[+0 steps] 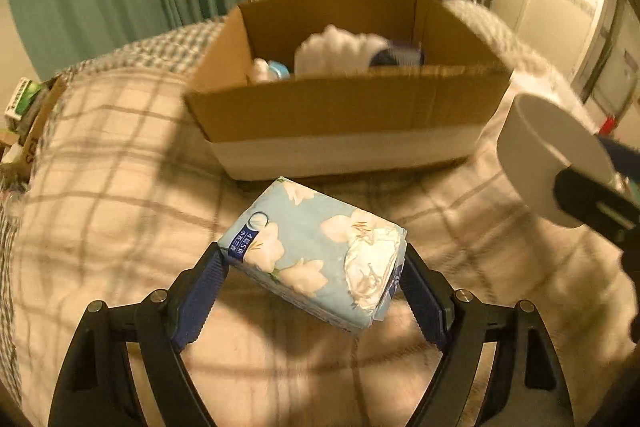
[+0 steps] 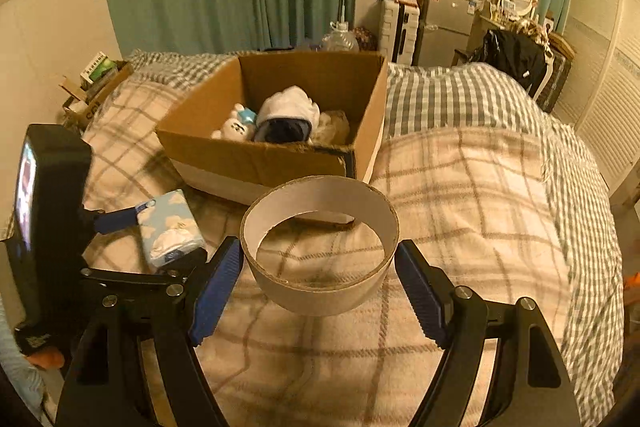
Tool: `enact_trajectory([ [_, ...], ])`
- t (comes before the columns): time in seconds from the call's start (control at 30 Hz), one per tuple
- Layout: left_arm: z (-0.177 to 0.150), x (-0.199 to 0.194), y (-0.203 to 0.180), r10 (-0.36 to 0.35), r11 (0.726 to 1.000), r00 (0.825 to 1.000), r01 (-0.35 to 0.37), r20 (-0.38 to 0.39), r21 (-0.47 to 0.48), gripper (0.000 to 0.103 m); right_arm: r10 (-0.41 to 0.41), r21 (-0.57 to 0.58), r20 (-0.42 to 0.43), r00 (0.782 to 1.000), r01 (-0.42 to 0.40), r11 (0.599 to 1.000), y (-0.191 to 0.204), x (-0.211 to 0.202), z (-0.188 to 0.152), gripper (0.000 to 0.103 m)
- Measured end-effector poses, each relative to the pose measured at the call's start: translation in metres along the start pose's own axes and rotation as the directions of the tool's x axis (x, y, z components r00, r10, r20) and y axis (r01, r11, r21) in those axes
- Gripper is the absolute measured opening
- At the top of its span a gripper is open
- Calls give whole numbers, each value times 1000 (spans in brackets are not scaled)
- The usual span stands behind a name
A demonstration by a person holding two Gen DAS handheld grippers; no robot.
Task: Organize objects
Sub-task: 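Grasp the blue floral tissue pack with the left gripper and lift it, then lower the tissue pack into the box with the left gripper while the right drops the paper ring in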
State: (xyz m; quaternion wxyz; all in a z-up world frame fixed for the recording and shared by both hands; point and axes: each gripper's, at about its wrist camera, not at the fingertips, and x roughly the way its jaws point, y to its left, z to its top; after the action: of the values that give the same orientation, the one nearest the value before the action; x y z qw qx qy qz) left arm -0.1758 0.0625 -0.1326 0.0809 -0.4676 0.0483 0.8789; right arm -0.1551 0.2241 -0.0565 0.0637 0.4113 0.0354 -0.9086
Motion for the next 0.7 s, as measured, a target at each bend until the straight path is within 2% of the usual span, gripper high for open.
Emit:
enact_trajectory([
  [0.17,10,-37,6,-12,1000,997,14,80,-27,86,-1,-7,56,998,2,1000,4,-31,7,78],
  [0.33,29,-81,8,-27,999,984,30,175,-16,86,-17,-39,124,992,22,999,8,-66,25,78],
  [0.5,63,-113,16,-32,999,967,39,252,-21,86,-15,-74,212,977,31,997,12,-105,61,78],
  [0.7,114,-139,30,-2,1000,946,9,325,-20,86,9,-86,292,956,17,996,11,-133,119,78],
])
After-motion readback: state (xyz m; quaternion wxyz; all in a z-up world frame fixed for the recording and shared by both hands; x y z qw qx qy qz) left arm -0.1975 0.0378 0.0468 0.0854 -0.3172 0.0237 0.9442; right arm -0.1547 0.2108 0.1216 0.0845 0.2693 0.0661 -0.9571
